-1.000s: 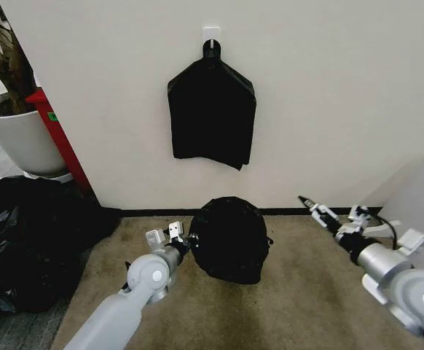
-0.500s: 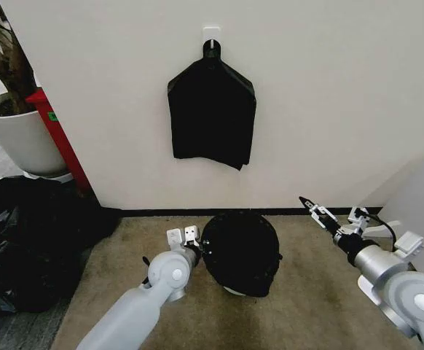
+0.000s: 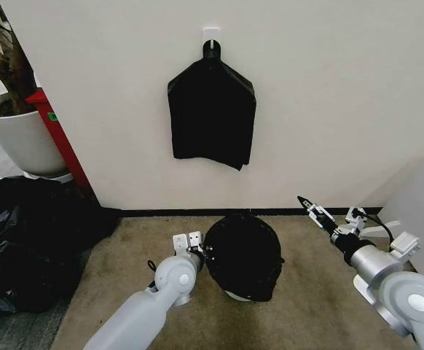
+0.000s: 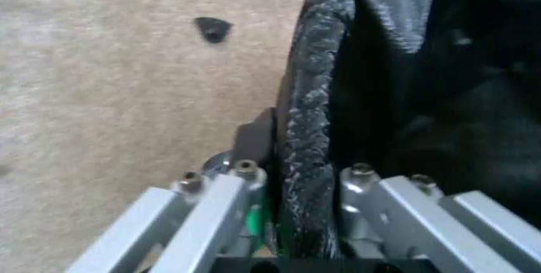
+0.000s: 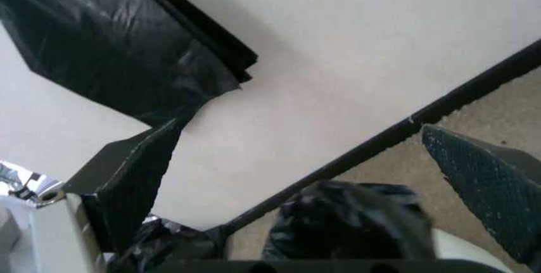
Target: Place the garbage bag over the trash bin.
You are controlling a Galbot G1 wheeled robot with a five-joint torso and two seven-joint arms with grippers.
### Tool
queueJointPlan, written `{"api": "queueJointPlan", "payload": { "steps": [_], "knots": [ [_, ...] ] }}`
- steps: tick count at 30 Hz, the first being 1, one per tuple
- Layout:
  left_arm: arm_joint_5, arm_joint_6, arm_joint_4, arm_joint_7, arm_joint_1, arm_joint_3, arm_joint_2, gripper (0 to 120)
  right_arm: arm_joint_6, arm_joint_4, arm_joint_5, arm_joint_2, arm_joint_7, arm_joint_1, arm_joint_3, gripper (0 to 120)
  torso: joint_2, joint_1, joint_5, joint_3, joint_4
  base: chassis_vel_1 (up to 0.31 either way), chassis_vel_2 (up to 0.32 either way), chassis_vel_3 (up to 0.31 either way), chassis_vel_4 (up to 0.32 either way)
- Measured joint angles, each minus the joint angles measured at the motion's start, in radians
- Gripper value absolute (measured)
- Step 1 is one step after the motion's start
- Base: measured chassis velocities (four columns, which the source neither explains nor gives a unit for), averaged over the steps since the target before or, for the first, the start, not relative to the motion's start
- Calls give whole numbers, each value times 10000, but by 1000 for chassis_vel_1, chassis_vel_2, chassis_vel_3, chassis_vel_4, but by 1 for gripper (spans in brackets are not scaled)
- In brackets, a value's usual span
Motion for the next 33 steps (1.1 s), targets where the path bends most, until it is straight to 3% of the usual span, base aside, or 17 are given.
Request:
{"api": "queueJointPlan", "payload": {
  "steps": [19,23,28,31,33],
  "knots": [
    [329,-401,-1348,240,272,-294,518,93,48,402,-186,-154,33,30,-294,100,0,0,1,0,-1,0,0,0,0],
    [324,-586,-1687,535,347,-559,726,99,52,397,-273,-155,-123,29,-230,100,0,0,0,-1,-1,0,0,0,0],
    [1784,-2105,-2011,1824,479,-910,1263,100,385,329,-2628,-225,-972,-94,-382,100,0,0,1,-1,-2,0,0,0,0],
    [5312,-4523,-1871,4167,825,-1876,1879,100,1518,-121,-6799,-295,-2661,-406,-709,100,0,0,1,-2,-3,0,0,0,0],
    [6245,-5157,-1859,4952,1133,-2242,2182,100,2060,-366,-8024,-218,-3053,-529,-824,100,0,0,3,-3,-1,0,0,0,0]
  ]
}}
